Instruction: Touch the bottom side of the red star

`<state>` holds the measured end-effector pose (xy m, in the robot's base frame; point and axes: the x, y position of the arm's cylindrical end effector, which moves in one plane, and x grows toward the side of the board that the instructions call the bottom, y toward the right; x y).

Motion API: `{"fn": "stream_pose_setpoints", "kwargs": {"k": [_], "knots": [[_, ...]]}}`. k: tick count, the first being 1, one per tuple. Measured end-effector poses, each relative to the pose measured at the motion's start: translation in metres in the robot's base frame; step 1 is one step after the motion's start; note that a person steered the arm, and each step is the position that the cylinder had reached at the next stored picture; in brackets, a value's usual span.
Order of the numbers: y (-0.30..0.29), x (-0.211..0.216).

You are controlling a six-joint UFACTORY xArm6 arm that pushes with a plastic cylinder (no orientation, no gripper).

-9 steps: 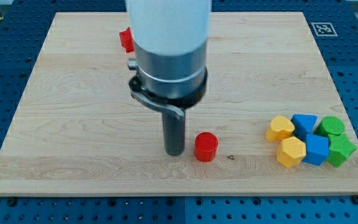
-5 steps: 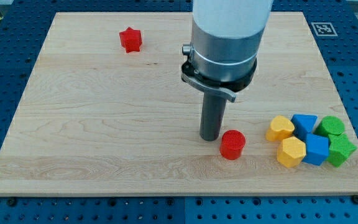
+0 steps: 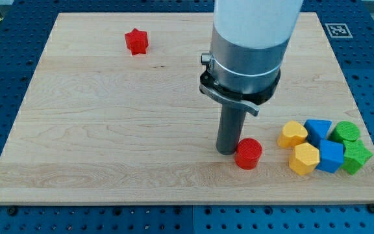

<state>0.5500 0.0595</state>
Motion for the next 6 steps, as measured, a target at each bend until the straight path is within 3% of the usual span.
{"fn": "stream_pose_setpoints", "kwargs": {"k": [4, 6], "knots": [[0.048, 0.012], [0.000, 0.005]]}}
